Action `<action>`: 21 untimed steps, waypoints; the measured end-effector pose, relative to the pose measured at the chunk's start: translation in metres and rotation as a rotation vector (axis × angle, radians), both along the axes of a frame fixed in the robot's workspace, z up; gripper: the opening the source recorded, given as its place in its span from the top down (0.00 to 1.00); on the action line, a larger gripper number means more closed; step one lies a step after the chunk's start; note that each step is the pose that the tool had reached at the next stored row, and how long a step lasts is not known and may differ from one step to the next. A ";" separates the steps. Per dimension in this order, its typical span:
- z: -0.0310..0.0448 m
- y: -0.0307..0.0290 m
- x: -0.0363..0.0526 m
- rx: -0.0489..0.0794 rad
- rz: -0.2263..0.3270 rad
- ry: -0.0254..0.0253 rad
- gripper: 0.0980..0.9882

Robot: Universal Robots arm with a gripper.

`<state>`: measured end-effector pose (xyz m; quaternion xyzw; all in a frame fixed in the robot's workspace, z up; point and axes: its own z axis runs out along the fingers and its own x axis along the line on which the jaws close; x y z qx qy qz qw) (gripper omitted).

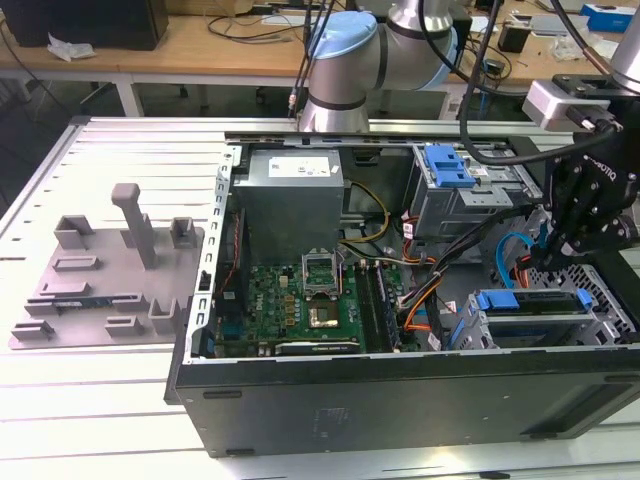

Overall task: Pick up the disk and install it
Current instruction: 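Insert the first disk wire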

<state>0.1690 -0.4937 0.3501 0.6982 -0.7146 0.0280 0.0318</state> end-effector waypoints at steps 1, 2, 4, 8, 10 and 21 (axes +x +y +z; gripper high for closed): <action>0.0000 0.0000 0.0000 0.000 0.000 0.0000 0.93; -0.0001 0.0000 0.0000 0.001 0.000 0.0000 0.93; 0.0000 -0.0006 0.0000 0.001 0.000 0.0000 0.93; 0.0017 -0.0106 -0.0008 0.004 -0.008 0.0000 0.93; 0.0020 -0.0105 -0.0009 0.004 -0.008 0.0000 0.93; 0.0021 -0.0106 -0.0020 -0.020 -0.008 0.0034 0.93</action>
